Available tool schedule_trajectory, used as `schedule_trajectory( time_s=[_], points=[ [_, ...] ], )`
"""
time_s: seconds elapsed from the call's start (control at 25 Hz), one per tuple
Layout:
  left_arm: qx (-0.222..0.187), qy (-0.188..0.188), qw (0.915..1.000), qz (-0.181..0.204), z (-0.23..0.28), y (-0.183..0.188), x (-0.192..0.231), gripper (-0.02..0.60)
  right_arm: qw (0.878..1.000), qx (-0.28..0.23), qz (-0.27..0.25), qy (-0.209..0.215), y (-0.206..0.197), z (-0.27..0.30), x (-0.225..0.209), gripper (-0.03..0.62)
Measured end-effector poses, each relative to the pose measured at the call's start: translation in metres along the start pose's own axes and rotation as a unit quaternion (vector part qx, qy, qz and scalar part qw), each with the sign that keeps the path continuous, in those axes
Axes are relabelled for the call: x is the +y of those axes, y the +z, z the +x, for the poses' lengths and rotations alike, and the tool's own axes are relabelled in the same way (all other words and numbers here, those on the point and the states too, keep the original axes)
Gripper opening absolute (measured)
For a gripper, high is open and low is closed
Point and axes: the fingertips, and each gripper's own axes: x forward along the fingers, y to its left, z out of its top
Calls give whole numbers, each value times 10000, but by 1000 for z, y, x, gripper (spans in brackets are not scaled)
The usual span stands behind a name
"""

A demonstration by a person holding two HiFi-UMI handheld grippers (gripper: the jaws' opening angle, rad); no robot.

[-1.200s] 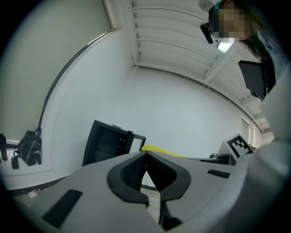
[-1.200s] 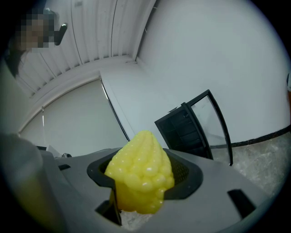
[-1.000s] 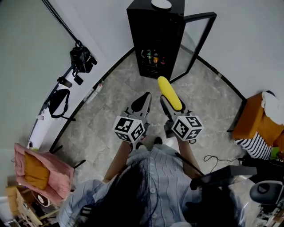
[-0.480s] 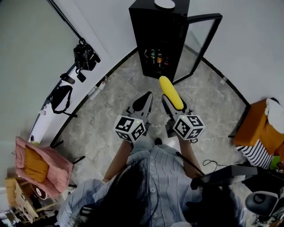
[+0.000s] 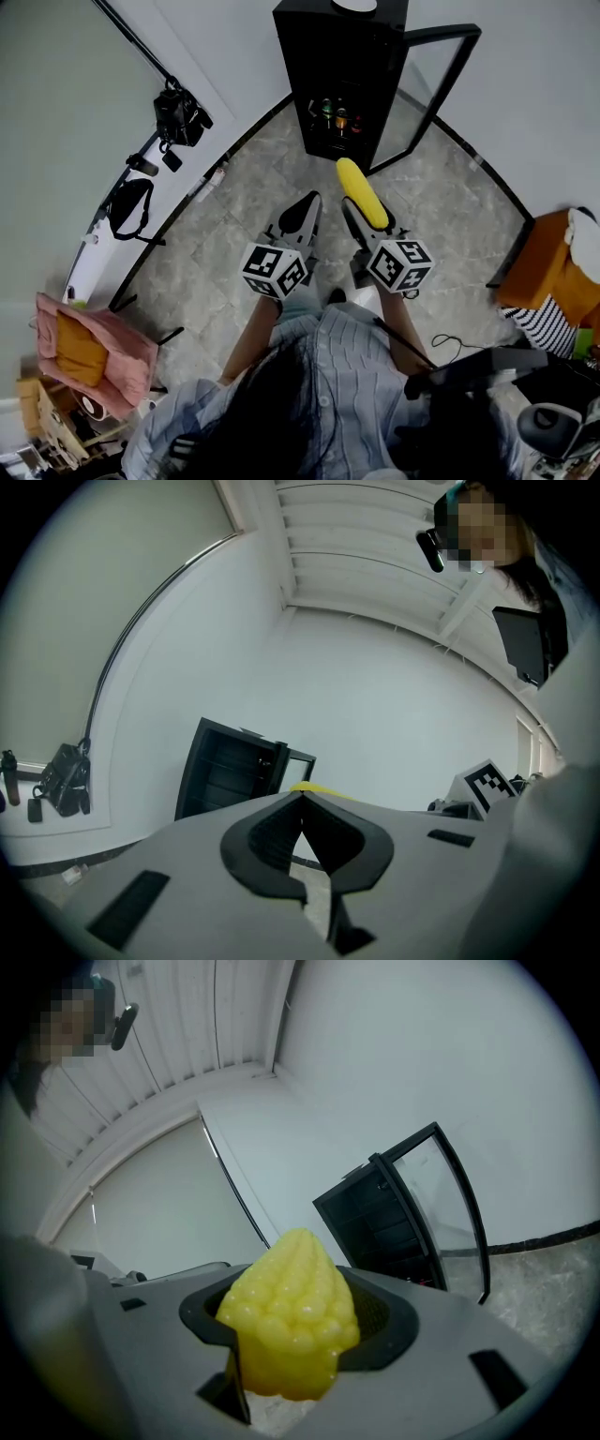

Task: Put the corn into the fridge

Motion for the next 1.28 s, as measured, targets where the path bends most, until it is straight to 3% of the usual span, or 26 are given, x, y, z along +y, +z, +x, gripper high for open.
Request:
schedule_trajectory(
  time_s=[0.88, 1.28],
  points=[
    [154, -519, 9985, -28, 98, 53, 141, 6, 9983, -222, 185, -510, 35, 158, -12, 264],
    [100, -993, 9949, -130, 133, 76, 182, 6, 9953, -424, 157, -858, 51, 207, -15, 264]
  ],
)
